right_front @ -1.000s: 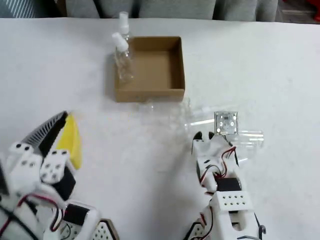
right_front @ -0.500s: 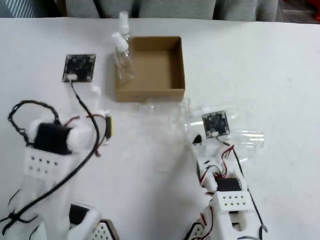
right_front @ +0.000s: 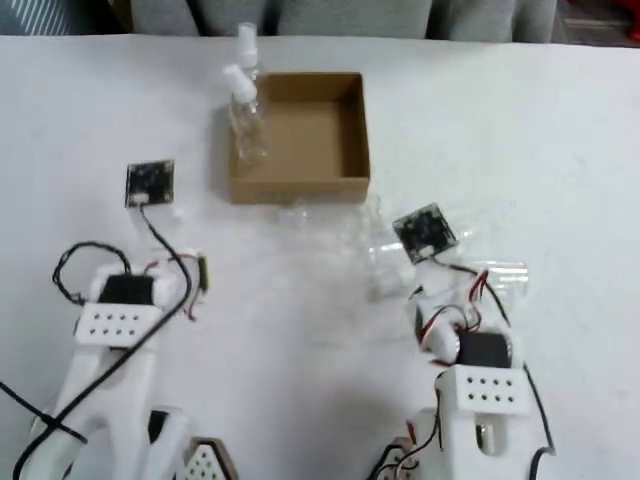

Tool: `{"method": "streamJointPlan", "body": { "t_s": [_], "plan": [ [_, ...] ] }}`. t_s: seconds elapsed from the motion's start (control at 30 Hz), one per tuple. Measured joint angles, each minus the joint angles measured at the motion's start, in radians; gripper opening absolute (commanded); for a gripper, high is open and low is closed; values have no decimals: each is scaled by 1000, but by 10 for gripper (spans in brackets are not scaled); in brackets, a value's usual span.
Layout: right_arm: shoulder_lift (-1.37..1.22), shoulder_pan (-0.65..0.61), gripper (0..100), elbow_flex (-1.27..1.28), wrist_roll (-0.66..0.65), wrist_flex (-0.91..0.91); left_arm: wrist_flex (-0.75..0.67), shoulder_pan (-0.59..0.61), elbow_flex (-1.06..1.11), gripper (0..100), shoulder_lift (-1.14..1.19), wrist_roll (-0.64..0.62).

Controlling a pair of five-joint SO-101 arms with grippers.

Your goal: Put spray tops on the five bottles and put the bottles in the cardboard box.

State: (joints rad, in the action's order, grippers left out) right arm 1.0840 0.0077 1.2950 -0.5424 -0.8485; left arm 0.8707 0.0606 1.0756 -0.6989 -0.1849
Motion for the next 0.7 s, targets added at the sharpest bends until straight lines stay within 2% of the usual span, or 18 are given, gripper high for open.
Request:
{"method": "streamJointPlan", "body": {
  "t_s": [0.1, 0.27, 0.37, 0.57, 0.7],
  "plan": [
    [0, 0, 104, -124, -132, -138, -41, 34, 55, 27, 5, 63],
    [2, 8, 266, -354, -390, -411, -81, 112, 143, 27, 8, 203],
    [-31, 9, 284, -463, -511, -537, -83, 133, 146, 27, 8, 242],
    [-276, 9, 282, -540, -809, -608, -83, 163, 146, 27, 8, 256],
    [-473, 11, 283, -586, -948, -608, -83, 167, 146, 27, 8, 258]
  ]
}}
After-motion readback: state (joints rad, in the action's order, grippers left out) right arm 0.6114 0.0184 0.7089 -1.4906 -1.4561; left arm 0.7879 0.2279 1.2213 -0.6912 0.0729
